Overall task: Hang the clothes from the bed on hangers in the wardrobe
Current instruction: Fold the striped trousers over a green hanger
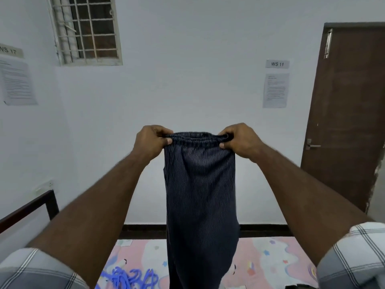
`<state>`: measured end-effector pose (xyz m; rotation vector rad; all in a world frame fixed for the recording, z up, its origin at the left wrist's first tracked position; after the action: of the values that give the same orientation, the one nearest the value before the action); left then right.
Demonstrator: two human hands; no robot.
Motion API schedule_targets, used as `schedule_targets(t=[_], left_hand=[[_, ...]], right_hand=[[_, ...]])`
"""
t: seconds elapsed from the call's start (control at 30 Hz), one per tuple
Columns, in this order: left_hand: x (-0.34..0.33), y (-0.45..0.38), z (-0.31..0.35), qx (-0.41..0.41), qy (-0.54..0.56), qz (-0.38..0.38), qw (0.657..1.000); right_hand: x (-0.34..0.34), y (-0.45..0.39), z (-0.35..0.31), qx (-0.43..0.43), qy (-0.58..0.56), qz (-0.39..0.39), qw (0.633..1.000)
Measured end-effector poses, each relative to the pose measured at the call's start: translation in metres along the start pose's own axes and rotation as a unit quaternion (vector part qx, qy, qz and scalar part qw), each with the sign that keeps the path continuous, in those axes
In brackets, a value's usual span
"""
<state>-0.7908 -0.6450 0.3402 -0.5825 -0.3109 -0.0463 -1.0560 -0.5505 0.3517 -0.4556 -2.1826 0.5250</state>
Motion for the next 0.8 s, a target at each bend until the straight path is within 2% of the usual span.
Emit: schedule_targets(t=[0.03,0.13,0.23,0.33,0.43,0.53,0.63,0.8], left_hand=[[0.000,-0.001,0.002,-0.004,-0.012,0.003,1.000],[0.004,-0.004,0.010,-0.015,0.045,0.042,0.998],[0.002,0.000,0.007,-0.017,0.022,0.035,0.999],[0.002,0.003,-0.003,-0.011,0.055,0.044,0.997],[0.001,0.005,-0.013,-0.005,0.038,0.036,0.999],[-0.001,0.009,-0.021,-0.003,0.069,0.031,0.997],[-0.004,0.017,-0.040,0.013,0.050,-0.011,0.999],[-0.022,0.048,-0.106,0.103,0.047,-0.072,0.991]], right_hand=[[0.003,-0.001,-0.002,0.006,0.005,0.018,1.000],[0.014,-0.003,-0.012,0.023,-0.007,0.091,0.996],[0.009,-0.001,-0.019,0.031,0.045,0.064,0.996],[0.007,0.002,-0.020,0.040,0.031,0.099,0.994],[-0.002,0.005,-0.018,0.035,0.076,0.055,0.995],[0.000,0.011,-0.017,0.028,0.040,0.109,0.993],[-0.018,0.023,-0.007,-0.005,0.044,0.056,0.997],[-0.069,0.053,0.036,-0.075,0.034,-0.023,0.996]])
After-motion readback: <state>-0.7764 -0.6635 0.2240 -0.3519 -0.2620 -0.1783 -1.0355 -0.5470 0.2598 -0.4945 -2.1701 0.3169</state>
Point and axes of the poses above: each hand's wrist, its own y-axis away from the middle knuckle, its own x-axis out of the back of the hand, z = x × y, the point moved 3 cm from there along -y, towards the middle knuckle, and after that the axes turned 2 degrees about -z, right-handed, at the moved point
